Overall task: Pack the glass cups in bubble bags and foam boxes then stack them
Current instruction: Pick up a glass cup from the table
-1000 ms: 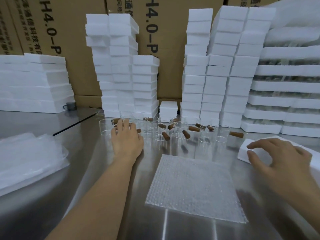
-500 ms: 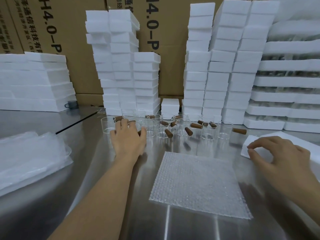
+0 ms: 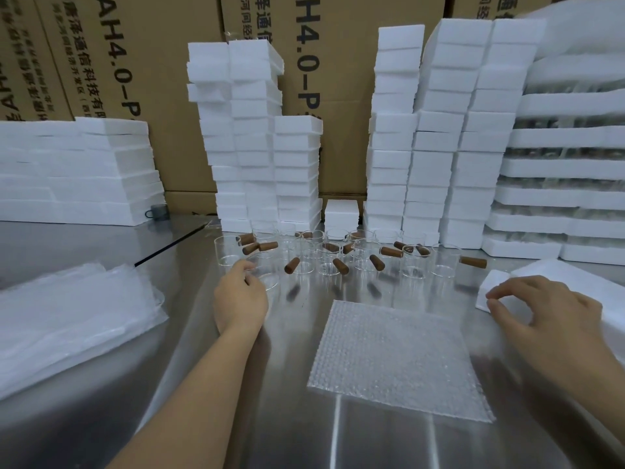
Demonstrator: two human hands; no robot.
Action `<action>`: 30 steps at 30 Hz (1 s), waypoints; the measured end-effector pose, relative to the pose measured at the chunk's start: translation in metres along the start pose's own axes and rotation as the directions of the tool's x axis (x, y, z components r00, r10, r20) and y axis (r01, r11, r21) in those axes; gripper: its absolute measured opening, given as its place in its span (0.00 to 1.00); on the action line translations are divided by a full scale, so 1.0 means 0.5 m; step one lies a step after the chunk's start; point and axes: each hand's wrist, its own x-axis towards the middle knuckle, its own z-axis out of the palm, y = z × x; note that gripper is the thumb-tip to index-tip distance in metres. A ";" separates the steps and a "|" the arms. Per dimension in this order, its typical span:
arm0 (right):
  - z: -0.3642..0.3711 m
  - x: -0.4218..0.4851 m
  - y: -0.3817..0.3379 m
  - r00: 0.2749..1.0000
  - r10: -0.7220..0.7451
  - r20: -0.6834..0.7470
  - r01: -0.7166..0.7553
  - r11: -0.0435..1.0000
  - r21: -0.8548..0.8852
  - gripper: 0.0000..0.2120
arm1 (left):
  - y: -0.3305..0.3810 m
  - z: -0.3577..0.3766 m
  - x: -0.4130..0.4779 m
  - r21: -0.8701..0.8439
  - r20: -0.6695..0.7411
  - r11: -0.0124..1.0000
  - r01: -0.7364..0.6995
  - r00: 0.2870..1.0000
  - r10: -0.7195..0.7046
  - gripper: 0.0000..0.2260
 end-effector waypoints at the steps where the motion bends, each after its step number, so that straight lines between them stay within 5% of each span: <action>1: -0.001 -0.001 0.000 1.000 -0.001 0.002 0.001 1.000 0.000 0.07 | -0.001 -0.004 -0.003 -0.034 0.002 0.999 0.012 1.000 -0.012 0.13; 5: -0.006 -0.005 0.001 1.000 -0.005 0.015 0.004 1.000 0.011 0.07 | 0.017 -0.013 -0.002 -0.224 0.071 0.966 0.127 0.991 -0.114 0.14; 9: 0.000 -0.006 0.001 0.999 0.001 0.036 -0.001 1.000 0.002 0.07 | 0.046 -0.025 0.010 -0.605 0.232 0.707 0.367 0.930 -0.285 0.12; 17: 0.001 -0.003 0.005 0.998 -0.014 0.061 0.017 0.999 -0.049 0.05 | 0.118 -0.024 -0.028 -0.685 0.305 0.675 0.275 0.949 -0.076 0.32; 22: -0.001 -0.005 0.004 0.999 -0.020 0.050 0.023 0.998 -0.051 0.05 | 0.145 -0.003 -0.077 -0.614 0.692 0.523 0.592 0.722 -0.006 0.38; 25: 0.000 -0.008 -0.003 0.998 -0.041 0.053 0.043 0.999 -0.032 0.05 | 0.167 0.010 -0.122 -0.539 0.789 0.562 0.627 0.609 0.078 0.42; 30: 0.009 -0.024 -0.032 0.988 -0.135 0.076 0.120 0.977 0.177 0.04 | 0.199 0.016 -0.181 -0.553 0.738 0.759 0.344 0.626 0.254 0.41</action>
